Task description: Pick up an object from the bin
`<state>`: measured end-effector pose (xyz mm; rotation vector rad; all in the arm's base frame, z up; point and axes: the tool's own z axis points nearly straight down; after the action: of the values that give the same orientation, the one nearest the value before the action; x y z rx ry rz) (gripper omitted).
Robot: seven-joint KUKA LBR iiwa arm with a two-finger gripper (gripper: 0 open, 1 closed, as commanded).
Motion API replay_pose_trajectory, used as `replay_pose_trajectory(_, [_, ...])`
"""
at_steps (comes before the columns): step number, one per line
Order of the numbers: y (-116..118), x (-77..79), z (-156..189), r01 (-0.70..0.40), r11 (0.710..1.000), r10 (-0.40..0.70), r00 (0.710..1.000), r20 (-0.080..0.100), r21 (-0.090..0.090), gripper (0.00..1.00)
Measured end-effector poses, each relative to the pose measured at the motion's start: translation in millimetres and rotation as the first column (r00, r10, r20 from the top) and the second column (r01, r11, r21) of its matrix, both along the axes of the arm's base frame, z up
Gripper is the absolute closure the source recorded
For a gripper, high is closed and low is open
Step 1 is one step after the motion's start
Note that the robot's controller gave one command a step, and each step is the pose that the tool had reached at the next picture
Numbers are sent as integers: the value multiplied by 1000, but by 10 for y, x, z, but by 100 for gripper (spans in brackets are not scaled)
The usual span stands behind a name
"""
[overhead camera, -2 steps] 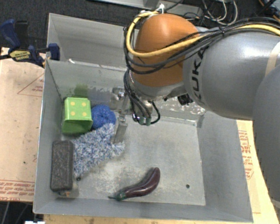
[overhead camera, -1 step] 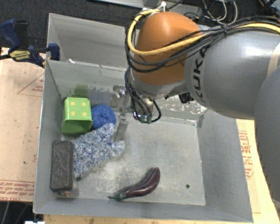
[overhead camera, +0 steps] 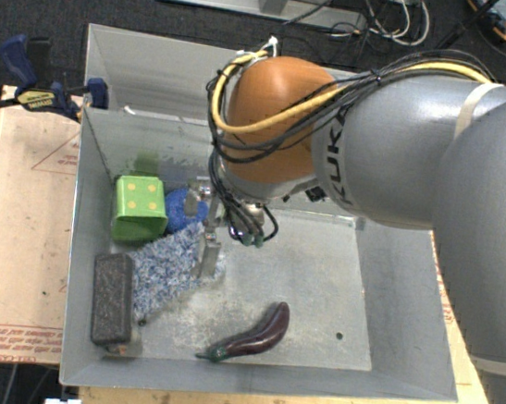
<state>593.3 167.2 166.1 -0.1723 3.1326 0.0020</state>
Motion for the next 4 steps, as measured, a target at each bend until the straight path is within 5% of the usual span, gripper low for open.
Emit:
replay_pose_trajectory(1, [57,-321,-314,-205,979,205,979,-6,-1,0])
replay_pose_trajectory(2, [-5,-163,-255,-220,975,220,975,-1,0,0])
replay_pose_trajectory(3, [88,-256,-949,-339,941,339,941,1,-1,0])
replay_pose_trajectory(4, [81,-277,-945,-356,934,356,934,2,1,100])
